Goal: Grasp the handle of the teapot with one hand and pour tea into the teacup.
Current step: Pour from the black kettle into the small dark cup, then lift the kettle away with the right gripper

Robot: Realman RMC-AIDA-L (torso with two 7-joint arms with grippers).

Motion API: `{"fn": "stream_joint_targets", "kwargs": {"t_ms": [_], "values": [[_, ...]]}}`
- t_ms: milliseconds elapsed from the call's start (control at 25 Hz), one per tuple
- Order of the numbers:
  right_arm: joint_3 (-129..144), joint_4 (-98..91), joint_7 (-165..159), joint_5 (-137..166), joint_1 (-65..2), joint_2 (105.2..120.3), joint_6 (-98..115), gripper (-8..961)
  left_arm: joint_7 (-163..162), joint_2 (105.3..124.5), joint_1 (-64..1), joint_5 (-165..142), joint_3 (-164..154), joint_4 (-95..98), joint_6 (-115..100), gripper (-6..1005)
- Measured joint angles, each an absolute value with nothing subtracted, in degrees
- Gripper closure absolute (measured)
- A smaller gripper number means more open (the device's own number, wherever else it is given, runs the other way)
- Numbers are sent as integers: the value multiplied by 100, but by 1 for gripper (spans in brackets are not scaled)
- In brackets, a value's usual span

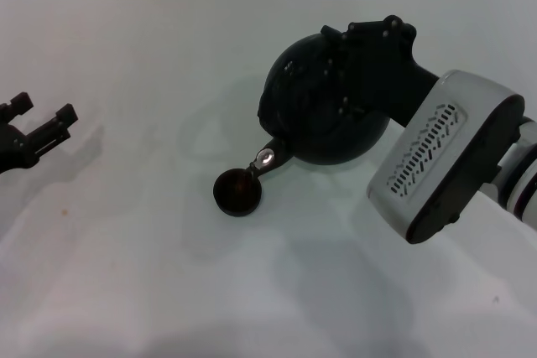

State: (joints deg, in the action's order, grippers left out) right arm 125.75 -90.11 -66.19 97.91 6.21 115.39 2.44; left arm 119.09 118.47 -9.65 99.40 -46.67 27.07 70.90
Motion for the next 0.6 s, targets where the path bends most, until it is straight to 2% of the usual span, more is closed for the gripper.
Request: {"fn": "stream_joint_targets", "kwargs": {"t_ms": [600], "values": [[12718,-8962,-6420,9799,578,11542,-60,843,11909,11847,-978,9940,-4671,2654,6990,148]]}}
